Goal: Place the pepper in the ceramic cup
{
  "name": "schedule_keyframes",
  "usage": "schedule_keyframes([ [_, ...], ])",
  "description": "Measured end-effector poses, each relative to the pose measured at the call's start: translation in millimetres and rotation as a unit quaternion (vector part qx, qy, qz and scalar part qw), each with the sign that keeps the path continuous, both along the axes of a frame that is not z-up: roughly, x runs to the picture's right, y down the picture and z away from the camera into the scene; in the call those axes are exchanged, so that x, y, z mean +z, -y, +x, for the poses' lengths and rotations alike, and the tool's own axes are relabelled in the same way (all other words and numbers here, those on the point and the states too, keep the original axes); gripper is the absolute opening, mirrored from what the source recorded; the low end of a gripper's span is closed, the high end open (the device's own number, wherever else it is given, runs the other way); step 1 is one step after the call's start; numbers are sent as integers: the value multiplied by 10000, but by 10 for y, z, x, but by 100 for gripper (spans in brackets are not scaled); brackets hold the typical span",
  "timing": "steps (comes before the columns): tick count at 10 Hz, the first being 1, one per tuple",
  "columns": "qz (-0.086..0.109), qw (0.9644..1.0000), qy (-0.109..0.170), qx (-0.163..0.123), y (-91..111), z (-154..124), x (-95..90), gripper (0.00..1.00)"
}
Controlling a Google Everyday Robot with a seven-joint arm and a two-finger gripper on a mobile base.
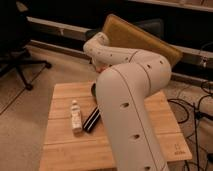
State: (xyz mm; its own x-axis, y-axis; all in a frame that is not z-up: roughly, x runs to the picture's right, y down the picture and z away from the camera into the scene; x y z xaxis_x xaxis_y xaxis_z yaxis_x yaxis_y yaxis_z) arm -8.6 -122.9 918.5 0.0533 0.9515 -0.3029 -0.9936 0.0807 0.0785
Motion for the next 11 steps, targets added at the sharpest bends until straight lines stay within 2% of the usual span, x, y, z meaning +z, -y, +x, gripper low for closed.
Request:
schedule_keyframes([
  [1, -100, 9999, -2, 24, -84, 15, -11, 3],
  [3, -284, 9995, -59, 141, -217, 81, -9, 22],
  [7, -372, 9989, -113, 267, -231, 122, -17, 60],
  [8, -373, 9988, -111, 282, -212, 114, -20, 74],
  [9, -376, 9988, -104, 279, -205, 106, -19, 78],
  [11, -386, 9989, -77, 268, -197, 81, -9, 80],
])
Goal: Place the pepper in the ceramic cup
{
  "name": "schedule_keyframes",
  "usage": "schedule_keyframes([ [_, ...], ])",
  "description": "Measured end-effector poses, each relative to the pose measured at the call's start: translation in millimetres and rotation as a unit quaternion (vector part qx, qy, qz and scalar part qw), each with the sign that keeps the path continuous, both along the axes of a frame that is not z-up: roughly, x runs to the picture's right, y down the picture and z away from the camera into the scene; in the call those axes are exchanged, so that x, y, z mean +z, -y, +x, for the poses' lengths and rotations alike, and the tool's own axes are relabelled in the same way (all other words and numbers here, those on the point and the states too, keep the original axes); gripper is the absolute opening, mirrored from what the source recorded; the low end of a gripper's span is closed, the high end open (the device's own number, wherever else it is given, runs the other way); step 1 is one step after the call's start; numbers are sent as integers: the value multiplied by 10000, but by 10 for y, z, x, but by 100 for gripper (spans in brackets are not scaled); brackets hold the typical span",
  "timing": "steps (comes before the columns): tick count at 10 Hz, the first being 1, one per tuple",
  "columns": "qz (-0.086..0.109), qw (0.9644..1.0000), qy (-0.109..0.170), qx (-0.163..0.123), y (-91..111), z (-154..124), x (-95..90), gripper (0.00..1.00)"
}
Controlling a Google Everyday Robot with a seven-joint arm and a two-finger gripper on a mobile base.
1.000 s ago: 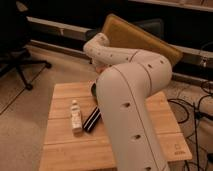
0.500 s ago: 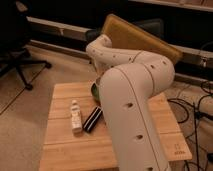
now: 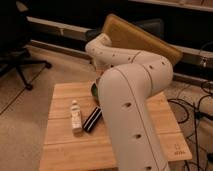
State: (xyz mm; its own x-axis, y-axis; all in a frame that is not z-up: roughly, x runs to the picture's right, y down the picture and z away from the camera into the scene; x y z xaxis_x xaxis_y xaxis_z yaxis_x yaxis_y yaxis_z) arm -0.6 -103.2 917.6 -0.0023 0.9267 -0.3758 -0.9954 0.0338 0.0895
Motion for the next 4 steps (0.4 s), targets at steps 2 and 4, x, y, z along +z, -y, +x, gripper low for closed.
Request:
schedule_keyframes([
  [2, -46, 10000, 18, 24, -14, -4, 13, 80],
  [4, -93, 9999, 47, 63, -29, -2, 20, 80],
])
